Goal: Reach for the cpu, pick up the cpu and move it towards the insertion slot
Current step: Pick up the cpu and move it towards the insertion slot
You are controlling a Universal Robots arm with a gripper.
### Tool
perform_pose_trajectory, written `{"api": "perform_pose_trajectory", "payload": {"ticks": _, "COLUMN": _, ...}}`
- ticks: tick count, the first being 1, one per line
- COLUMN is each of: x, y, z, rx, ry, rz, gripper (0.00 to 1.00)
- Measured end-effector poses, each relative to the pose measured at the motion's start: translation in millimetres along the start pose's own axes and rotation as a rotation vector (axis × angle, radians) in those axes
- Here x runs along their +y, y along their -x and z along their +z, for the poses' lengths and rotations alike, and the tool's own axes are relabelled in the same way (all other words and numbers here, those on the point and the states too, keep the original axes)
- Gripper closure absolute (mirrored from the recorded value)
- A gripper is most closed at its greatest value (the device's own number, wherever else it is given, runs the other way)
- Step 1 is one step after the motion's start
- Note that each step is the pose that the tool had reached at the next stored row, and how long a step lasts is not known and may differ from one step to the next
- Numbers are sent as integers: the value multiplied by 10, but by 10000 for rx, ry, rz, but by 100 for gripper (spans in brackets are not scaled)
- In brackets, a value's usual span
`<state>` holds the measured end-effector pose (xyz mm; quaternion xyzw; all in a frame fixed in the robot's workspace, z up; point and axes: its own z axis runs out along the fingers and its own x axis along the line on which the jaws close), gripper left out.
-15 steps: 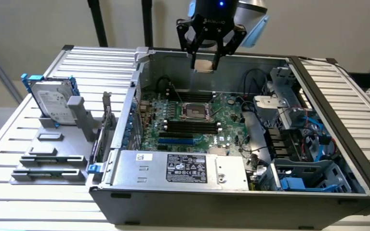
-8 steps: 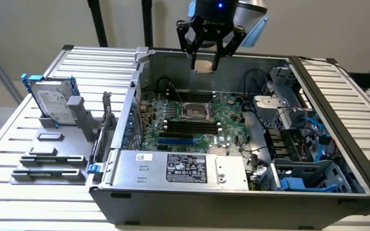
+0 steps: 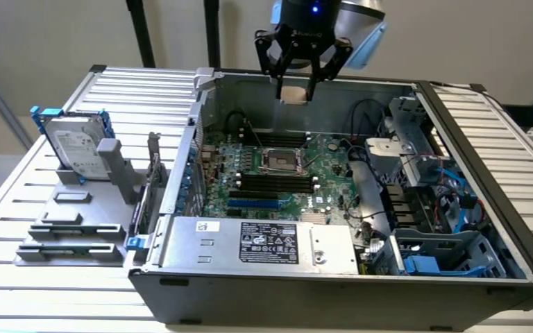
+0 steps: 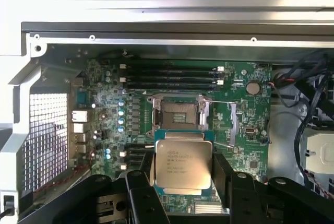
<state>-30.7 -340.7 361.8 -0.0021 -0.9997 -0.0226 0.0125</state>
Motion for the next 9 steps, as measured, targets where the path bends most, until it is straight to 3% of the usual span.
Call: {"api": "perform_pose_trajectory", "payload": {"ticks": 9, "x": 3, "y": 0, "z": 10, "rx": -12, "ry": 1, "rz": 5, "gripper": 46}}
